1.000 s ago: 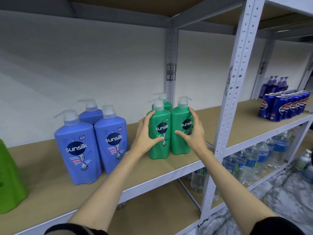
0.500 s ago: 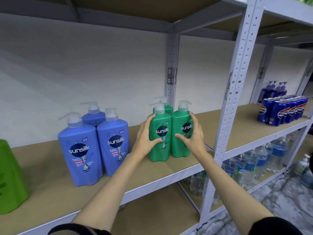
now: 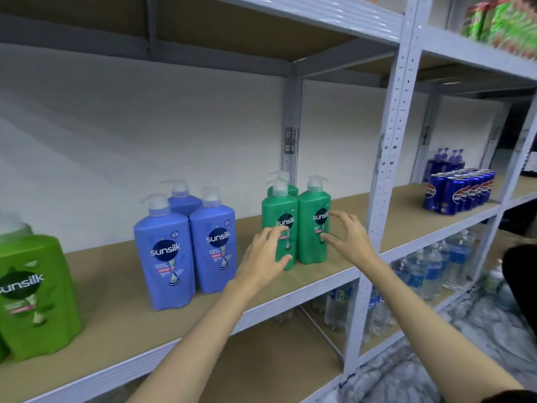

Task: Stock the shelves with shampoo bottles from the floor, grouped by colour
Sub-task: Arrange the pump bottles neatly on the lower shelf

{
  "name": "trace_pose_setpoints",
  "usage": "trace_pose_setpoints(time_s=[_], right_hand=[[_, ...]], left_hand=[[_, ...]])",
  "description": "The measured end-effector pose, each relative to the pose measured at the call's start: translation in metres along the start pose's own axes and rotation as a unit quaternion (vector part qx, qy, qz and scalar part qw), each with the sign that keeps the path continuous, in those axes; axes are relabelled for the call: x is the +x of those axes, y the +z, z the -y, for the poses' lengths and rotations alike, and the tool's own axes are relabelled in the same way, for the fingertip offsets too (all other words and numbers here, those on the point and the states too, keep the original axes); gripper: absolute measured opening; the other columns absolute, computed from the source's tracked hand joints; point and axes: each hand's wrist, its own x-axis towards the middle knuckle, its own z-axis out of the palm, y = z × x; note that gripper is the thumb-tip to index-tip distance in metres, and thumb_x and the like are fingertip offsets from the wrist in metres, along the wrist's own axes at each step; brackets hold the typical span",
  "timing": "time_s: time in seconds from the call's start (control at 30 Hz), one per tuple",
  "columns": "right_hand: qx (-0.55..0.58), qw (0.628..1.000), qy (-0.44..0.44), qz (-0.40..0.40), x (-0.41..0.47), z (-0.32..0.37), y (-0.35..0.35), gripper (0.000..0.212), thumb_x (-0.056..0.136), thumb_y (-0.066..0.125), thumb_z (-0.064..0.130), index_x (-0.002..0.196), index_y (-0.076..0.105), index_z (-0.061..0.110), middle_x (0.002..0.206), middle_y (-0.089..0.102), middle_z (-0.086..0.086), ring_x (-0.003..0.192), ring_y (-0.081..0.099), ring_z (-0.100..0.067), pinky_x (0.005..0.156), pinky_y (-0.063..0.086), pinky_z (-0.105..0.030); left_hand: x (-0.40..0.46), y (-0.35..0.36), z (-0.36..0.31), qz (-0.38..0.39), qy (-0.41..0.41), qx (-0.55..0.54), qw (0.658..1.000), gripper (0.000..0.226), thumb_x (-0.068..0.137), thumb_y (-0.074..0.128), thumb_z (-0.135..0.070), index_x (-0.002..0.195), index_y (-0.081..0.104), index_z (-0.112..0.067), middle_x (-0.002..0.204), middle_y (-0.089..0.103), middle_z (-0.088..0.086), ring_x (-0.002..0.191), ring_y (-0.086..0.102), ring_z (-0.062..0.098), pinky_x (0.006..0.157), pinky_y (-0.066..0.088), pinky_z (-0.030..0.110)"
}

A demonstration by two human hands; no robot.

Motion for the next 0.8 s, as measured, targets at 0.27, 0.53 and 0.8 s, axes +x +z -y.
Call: trace_pose_setpoints(time_s=[0.27, 0.53, 0.8], right_hand=[[-0.016, 0.998, 0.062, -0.009, 0.039, -0.005, -0.002, 0.078, 0.067, 0.080, 0.035, 0.133, 0.041, 0.023, 0.131, 0.045, -0.008, 0.122, 0.044, -0.025, 0.103, 0.037, -0.040], [-0.089, 0.992, 0.063, 0.066, 0.058, 0.058, -0.062, 0.060, 0.078, 0.072, 0.025, 0.131, 0.044, 0.023, 0.126, 0.047, -0.007, 0.117, 0.046, -0.025, 0.098, 0.039, -0.037], [-0.186, 0.943, 0.146, 0.235, 0.108, 0.165, -0.218, 0.053, 0.082, 0.066, 0.027, 0.130, 0.045, 0.017, 0.124, 0.055, -0.010, 0.112, 0.052, -0.027, 0.092, 0.045, -0.036]], left_hand=[[0.086, -0.018, 0.002, -0.122, 0.206, 0.202, 0.950, 0.052, 0.064, 0.077, -0.023, 0.112, 0.059, -0.015, 0.109, 0.062, 0.004, 0.098, 0.060, 0.027, 0.078, 0.052, 0.037], [0.115, -0.069, -0.050, 0.047, 0.119, 0.161, 0.979, 0.048, 0.088, 0.054, -0.028, 0.132, 0.039, -0.017, 0.128, 0.050, 0.005, 0.119, 0.044, 0.028, 0.096, 0.035, 0.039], [0.167, -0.191, -0.151, 0.254, -0.010, 0.083, 0.964, 0.053, 0.089, 0.056, -0.028, 0.135, 0.031, -0.016, 0.124, 0.053, 0.013, 0.108, 0.055, 0.029, 0.080, 0.046, 0.038]])
